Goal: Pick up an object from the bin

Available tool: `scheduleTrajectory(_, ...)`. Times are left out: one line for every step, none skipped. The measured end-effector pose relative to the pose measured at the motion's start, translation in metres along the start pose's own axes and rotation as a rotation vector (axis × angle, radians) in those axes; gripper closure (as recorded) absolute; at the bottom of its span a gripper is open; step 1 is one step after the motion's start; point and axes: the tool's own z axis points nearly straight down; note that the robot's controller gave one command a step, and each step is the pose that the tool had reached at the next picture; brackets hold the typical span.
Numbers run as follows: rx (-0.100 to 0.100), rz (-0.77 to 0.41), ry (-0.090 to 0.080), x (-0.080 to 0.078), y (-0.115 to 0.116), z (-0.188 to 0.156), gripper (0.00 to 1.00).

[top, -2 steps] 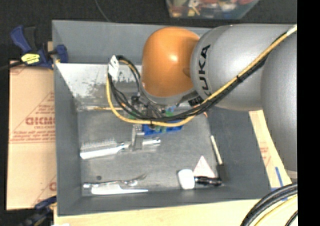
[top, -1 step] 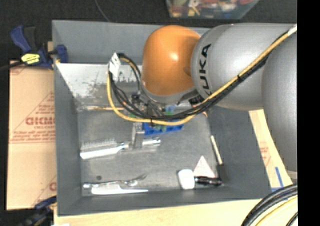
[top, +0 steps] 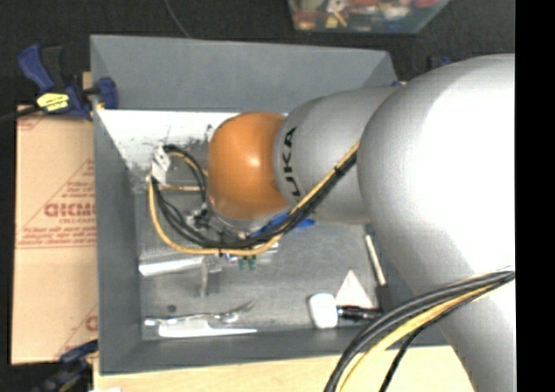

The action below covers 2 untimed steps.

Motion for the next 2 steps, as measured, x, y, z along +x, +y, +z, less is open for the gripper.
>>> scheduleTrajectory(-0.002,-0.001,-0.011,0.003,0.003,-0.086,0.00)
scheduleTrajectory(-0.001,-0.003,0.009,0.005,0.001,0.006,0.00)
